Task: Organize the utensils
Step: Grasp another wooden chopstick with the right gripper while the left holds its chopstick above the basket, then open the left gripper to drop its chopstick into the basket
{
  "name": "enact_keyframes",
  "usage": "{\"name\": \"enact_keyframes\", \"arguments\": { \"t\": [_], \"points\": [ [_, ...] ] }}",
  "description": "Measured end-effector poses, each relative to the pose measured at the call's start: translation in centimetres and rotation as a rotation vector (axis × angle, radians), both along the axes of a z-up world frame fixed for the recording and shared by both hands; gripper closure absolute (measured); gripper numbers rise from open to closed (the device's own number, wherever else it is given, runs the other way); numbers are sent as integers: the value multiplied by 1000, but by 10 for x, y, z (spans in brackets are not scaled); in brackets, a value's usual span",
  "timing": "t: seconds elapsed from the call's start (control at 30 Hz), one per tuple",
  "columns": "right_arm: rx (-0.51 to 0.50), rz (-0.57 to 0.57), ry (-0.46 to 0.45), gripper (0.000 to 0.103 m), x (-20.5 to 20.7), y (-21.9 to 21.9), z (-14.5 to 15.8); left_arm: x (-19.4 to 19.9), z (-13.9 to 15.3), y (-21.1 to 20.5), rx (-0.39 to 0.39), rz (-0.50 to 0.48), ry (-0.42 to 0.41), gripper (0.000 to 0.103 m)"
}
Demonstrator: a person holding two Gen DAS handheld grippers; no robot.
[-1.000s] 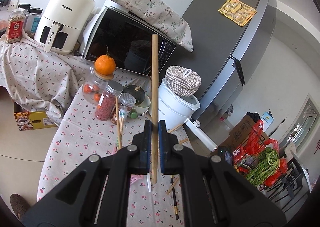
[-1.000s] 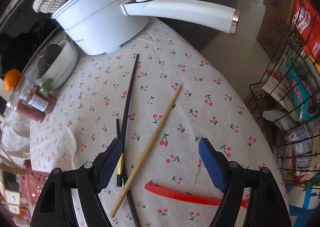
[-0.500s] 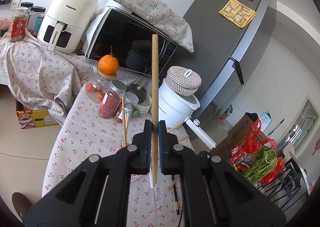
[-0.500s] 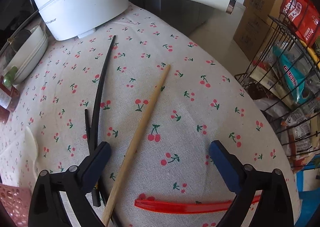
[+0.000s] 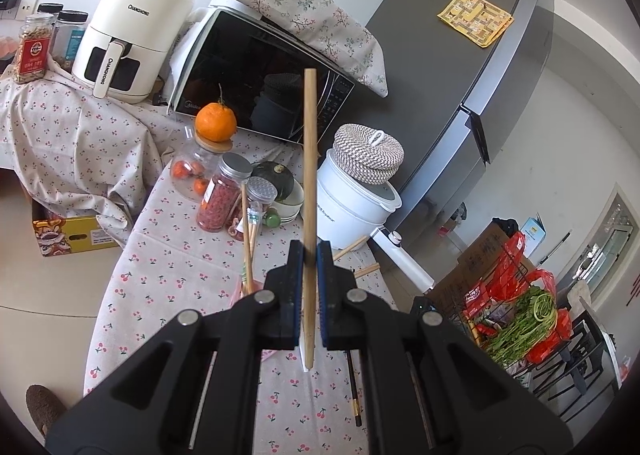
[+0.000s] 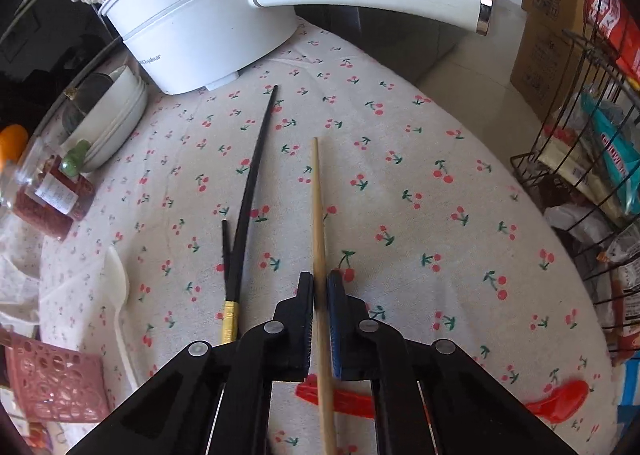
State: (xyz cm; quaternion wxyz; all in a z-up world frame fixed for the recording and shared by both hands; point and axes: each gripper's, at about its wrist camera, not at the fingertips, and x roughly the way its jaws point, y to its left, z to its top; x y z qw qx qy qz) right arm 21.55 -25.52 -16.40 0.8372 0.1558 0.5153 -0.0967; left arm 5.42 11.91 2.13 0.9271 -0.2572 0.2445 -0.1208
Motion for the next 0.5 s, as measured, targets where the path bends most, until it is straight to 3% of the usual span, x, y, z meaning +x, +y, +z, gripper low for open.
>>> {"name": "enact_keyframes", "arguments": {
  "t": [0.17, 0.5],
  "points": [
    [107, 6, -82, 96, -15, -4, 22, 4, -1, 7, -22, 31, 1, 96],
    [174, 77, -311, 96, -55, 4, 102, 21, -12, 13, -35, 106, -28, 95]
  ]
}}
